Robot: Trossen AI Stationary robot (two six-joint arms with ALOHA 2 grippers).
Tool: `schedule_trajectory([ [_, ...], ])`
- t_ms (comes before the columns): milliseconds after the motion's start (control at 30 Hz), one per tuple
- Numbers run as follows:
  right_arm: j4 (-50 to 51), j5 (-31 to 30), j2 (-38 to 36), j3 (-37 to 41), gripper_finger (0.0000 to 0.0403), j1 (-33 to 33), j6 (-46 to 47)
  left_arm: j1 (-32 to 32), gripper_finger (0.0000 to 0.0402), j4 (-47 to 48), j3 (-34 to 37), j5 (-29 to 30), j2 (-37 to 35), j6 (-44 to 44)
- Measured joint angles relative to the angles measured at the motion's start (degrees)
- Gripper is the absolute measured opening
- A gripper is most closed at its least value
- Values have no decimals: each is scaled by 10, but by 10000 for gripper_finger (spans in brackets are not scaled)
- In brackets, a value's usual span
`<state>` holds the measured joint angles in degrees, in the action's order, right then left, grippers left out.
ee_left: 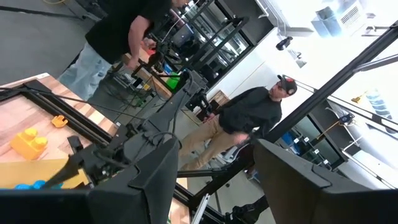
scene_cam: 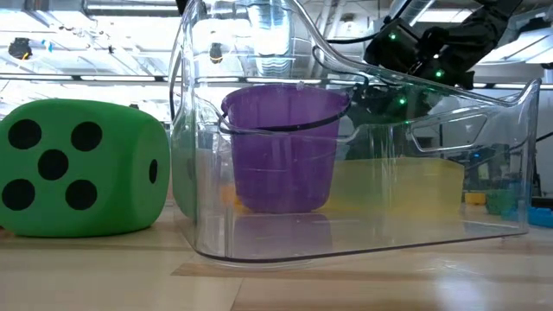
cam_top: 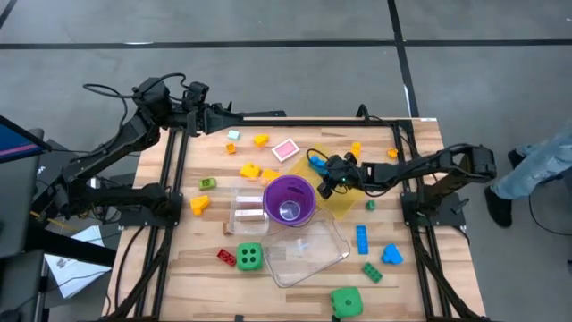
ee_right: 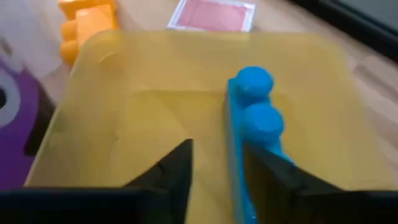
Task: Pick & Place Toys
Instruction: Put the large blue game piece into the yellow bin
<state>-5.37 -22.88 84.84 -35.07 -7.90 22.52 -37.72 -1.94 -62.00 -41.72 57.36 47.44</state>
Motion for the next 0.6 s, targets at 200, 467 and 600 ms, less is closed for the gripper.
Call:
schedule_trajectory([
  [200,-26,36,22,-1,9,2,0,4,205,0,0,2,0,0],
  [467,-64,92,92,0,3,-21,11,11,205,0,0,2,0,0],
  [600,-68,88,101,-1,1,-24,20,21,205,0,0,2,0,0],
])
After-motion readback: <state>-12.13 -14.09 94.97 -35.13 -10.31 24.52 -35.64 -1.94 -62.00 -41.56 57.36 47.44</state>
